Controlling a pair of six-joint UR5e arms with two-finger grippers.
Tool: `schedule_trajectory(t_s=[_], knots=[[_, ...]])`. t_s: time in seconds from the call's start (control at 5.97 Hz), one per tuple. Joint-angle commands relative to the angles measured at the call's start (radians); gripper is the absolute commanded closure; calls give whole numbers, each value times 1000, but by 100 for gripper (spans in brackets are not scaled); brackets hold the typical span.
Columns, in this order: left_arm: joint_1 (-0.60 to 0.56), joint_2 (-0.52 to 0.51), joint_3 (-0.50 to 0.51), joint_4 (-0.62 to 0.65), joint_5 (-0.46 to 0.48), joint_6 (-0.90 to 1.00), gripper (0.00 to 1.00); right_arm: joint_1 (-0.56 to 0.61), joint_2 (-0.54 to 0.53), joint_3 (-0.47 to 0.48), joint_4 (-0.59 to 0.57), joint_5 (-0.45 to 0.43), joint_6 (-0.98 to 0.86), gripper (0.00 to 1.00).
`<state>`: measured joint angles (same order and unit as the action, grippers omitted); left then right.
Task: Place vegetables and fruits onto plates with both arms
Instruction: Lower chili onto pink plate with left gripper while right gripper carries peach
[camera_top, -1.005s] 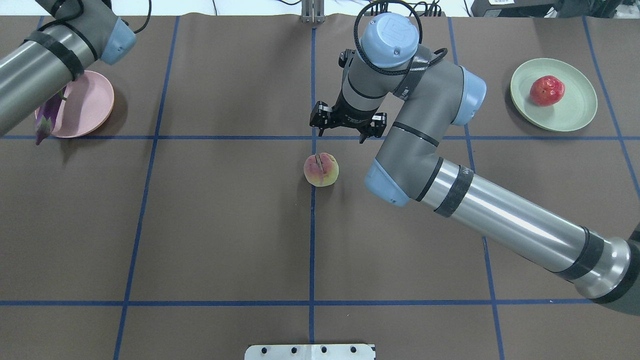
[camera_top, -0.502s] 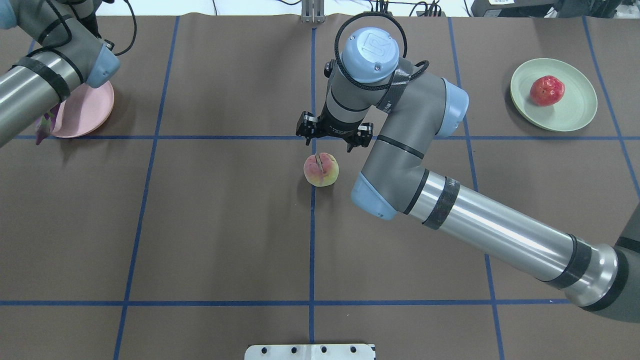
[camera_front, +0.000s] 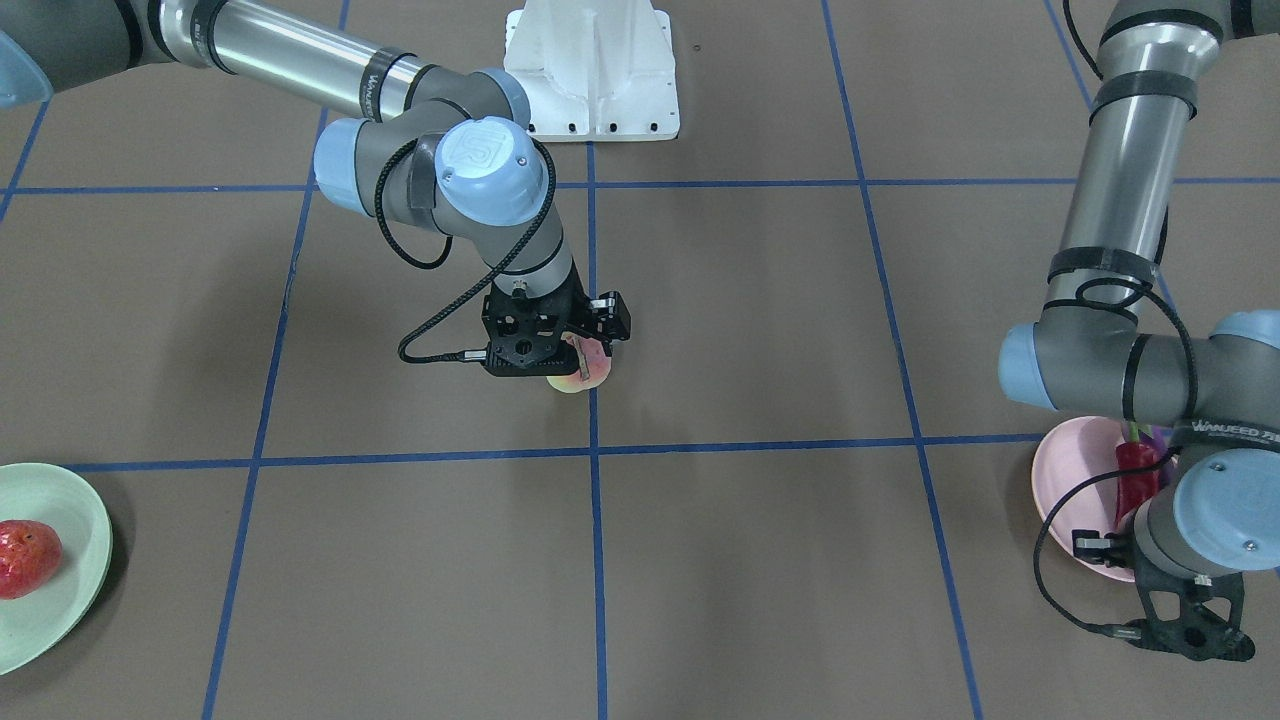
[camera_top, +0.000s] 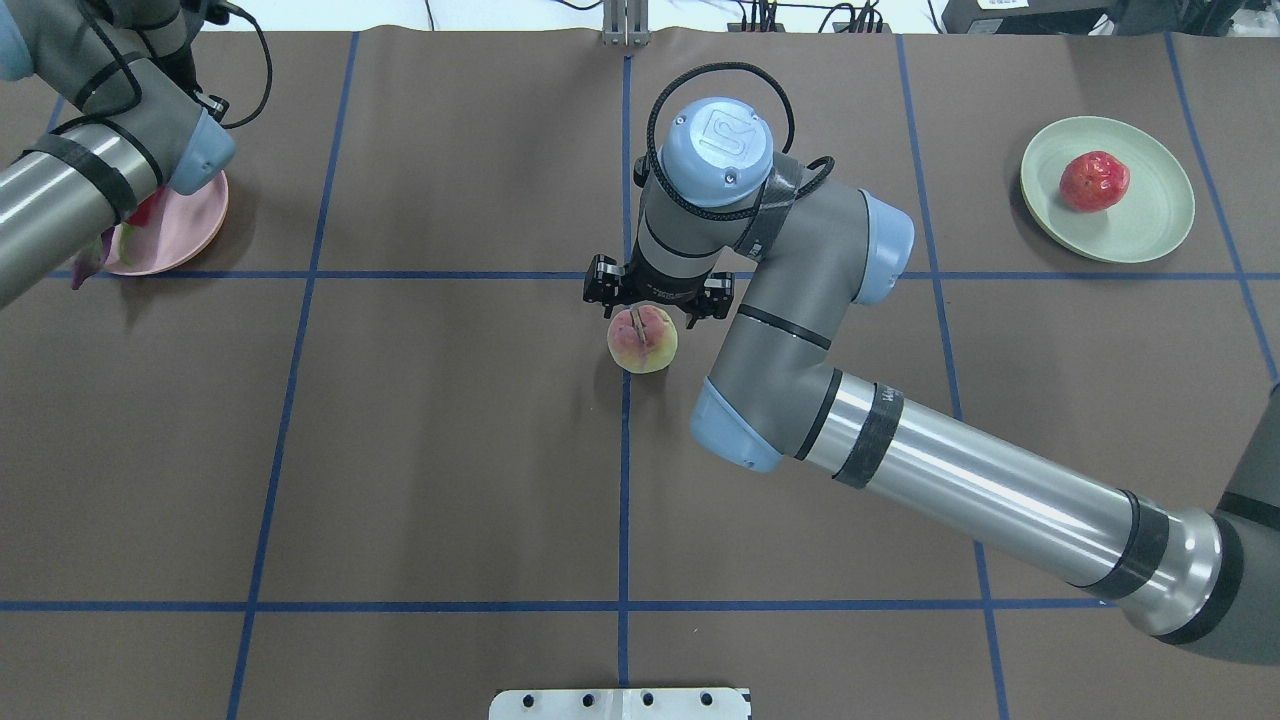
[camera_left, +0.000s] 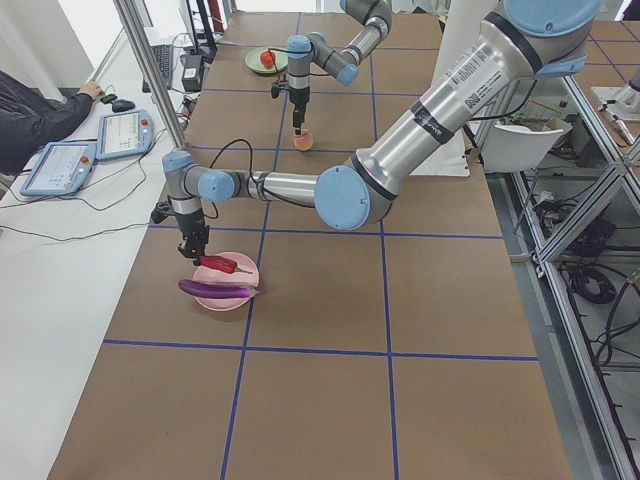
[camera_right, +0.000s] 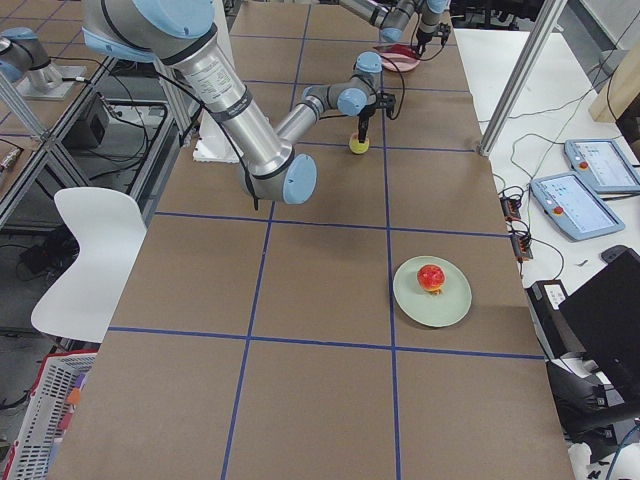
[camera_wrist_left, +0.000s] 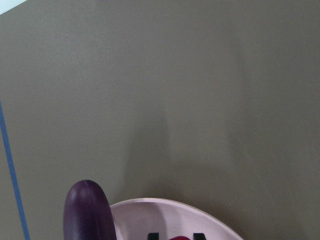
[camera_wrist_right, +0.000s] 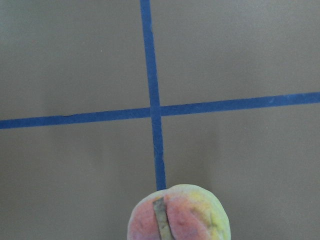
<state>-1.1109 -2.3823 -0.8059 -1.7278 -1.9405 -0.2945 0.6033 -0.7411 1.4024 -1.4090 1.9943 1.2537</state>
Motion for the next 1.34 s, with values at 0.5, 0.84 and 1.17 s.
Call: schedule_trajectory(t_s=[0.5,0.84,1.17], knots=[[-12,5,-9,-15,0,-2,0,-36,25,-69,-4,-46,-11,0],[-17,5,-19,-13,0,-5,0,-42,26,-75,-1,-46,-10,0],[-17,6,-42,-4,0,-6,0,-42,28,-82,1,-46,4,30]])
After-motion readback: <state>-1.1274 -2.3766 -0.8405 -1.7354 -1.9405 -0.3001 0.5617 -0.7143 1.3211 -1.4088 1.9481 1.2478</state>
